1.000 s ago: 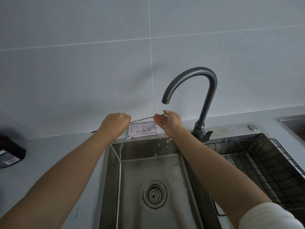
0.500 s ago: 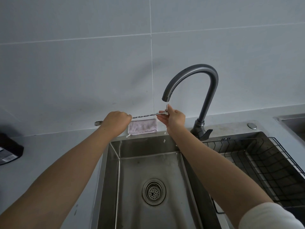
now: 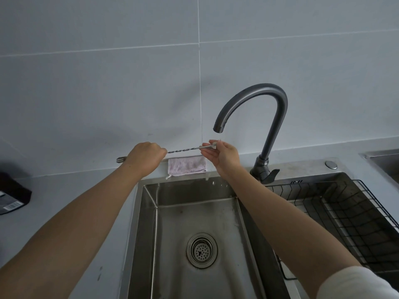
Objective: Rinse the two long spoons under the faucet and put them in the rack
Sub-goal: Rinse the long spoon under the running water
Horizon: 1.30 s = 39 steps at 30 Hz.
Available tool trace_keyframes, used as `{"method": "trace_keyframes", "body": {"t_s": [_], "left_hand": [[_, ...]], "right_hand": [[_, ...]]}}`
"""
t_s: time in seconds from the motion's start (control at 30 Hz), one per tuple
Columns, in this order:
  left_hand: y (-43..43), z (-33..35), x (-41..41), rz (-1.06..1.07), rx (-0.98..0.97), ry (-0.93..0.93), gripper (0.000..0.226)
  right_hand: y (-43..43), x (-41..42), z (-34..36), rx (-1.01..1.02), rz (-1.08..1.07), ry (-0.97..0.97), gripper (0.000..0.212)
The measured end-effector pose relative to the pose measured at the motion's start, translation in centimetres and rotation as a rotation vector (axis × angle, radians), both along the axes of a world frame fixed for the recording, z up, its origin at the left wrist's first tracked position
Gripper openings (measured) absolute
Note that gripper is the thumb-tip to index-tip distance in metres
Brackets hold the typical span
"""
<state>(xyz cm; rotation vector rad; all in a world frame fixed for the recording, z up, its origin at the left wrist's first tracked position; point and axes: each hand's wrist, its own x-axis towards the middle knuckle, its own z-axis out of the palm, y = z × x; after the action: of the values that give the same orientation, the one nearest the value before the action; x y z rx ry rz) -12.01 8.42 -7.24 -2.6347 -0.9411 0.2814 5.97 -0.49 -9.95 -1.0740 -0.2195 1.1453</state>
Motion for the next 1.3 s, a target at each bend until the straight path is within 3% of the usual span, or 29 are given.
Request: {"method": "trace_keyframes", "body": {"t_s": [0.23, 0.47, 0.63, 0.83, 0.97, 1.13, 1.3], "left_hand": [[-0.1, 0.2, 0.4, -0.002, -0.013, -0.014, 0.021], [-1.3, 0.9, 2.2, -0.018, -0.05, -0.039, 0.025], [-1.9, 1.3, 3.2, 0.004, -0.033, -0.009, 0.024], [-2.1, 1.7, 3.7, 0.015, -0.024, -0.008, 0.027], [-2.2, 1.4, 3.8, -0.008, -0.005, -0.025, 0.025], [-2.1, 0.9, 4.8, -0.057, -0.01, -0.088, 0.027], [-2.3, 0.3, 5.3, -0.053, 0.004, -0.134, 0.024]], "right_hand": [[0.4, 0.0, 0.0, 0.017, -0.067, 0.027, 0.013], [0.4, -0.9, 0.2, -0.038, -0.167, 0.217, 0.039], [0.2, -0.2, 0.1, -0.009, -0.16, 0.24, 0.036], [0.2, 0.2, 0.2, 0.114, -0.124, 0.217, 0.021], [0.3, -0.1, 0.3, 0.063, -0.146, 0.22, 0.019], [0.4, -0.4, 0.6, -0.037, -0.107, 0.198, 0.035], [0.0, 0.4, 0.6, -0.038, -0.069, 0.106, 0.013]]}}
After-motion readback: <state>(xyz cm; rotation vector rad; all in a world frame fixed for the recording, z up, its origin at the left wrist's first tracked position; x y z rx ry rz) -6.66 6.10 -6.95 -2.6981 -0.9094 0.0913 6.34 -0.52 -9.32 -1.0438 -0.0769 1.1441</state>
